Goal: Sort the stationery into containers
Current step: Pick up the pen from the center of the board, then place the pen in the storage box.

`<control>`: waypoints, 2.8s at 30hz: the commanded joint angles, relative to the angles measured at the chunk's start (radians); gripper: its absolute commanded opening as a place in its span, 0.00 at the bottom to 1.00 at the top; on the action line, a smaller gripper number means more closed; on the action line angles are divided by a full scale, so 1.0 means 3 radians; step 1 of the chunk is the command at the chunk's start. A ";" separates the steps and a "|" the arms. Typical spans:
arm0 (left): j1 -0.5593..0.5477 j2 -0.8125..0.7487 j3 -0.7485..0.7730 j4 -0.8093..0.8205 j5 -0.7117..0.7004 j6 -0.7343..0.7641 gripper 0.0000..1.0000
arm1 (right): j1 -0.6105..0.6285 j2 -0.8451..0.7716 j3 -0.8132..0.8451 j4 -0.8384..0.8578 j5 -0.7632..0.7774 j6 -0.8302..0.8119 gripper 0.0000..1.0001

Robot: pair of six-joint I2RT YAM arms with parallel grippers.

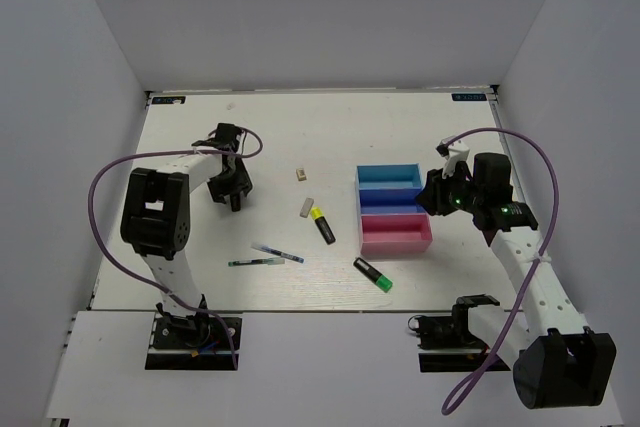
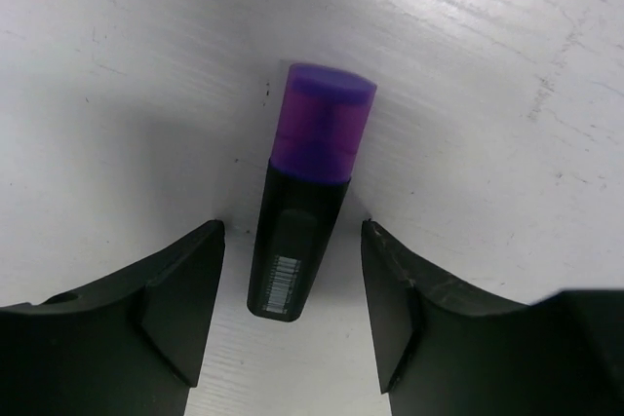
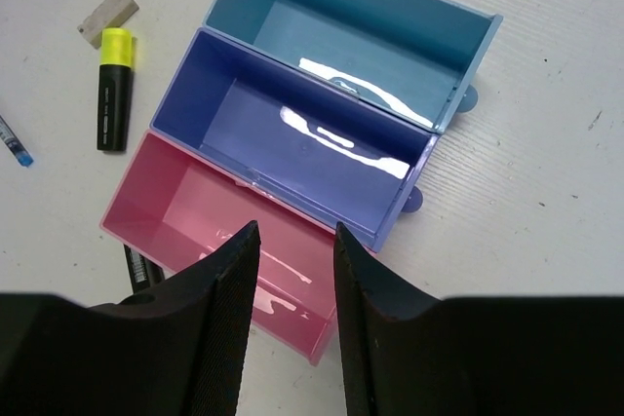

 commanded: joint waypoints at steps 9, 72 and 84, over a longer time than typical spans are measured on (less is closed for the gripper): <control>0.0015 0.0185 -0.0119 0.0096 -0.0085 0.0007 0.38 | 0.0008 0.0039 0.0125 0.0018 0.0039 0.0015 0.40; -0.1963 0.1244 0.2433 0.0765 0.1608 0.2037 0.43 | -0.0003 -0.0396 -0.0269 0.0509 0.0224 -0.0640 0.52; -0.2106 0.0851 0.2407 0.0847 0.1511 0.1960 0.64 | 0.0002 -0.0385 -0.0263 0.0061 -0.0827 -0.0986 0.22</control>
